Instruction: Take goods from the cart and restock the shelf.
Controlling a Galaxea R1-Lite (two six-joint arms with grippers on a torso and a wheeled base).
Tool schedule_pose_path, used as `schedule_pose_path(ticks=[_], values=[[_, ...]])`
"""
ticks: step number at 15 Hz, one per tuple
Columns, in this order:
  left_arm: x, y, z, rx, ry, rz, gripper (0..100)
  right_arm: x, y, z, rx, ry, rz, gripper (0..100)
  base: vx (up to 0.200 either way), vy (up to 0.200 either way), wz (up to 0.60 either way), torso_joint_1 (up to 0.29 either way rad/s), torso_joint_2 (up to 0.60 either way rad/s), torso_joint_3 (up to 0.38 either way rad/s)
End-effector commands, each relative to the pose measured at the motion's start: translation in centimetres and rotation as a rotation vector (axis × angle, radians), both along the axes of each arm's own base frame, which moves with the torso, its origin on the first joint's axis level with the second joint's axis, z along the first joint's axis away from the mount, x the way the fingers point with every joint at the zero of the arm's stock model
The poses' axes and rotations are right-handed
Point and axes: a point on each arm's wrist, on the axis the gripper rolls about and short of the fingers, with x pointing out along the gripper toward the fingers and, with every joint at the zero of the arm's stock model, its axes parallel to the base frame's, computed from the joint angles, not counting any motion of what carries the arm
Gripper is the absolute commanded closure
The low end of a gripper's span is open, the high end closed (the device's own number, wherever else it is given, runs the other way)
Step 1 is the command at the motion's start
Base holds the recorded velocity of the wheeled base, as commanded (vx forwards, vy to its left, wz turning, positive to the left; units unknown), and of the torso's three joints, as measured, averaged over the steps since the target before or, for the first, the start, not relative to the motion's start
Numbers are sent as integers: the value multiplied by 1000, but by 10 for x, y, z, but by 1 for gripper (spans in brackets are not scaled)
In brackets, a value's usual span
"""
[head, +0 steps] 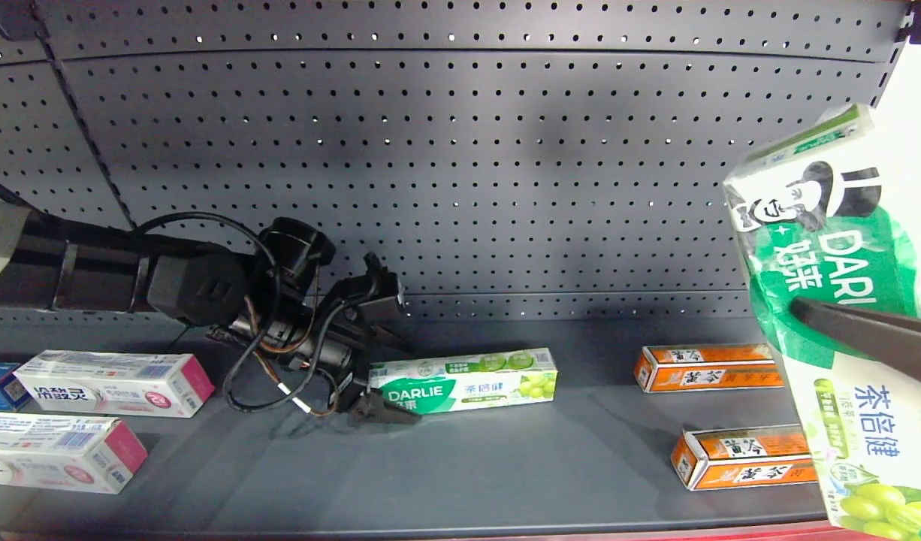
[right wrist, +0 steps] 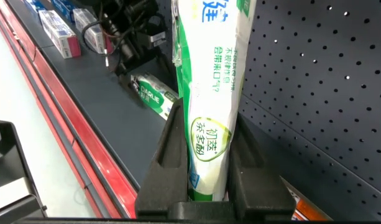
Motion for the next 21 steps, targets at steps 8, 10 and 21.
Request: schedule_pose_path(ticks=[8, 10, 21], values=[[-1, -3, -2, 5, 1, -13, 100, 4, 3, -2, -10, 12, -3, 100, 0, 0, 0, 0, 0, 0], [-14, -4, 4, 5, 1, -25, 100, 4, 2, -3, -11, 13, -6, 100, 0, 0, 0, 0, 0, 0], [-110, -2, 15, 51, 18, -103, 100, 6, 1, -4, -14, 17, -26, 100, 0, 0, 0, 0, 0, 0]])
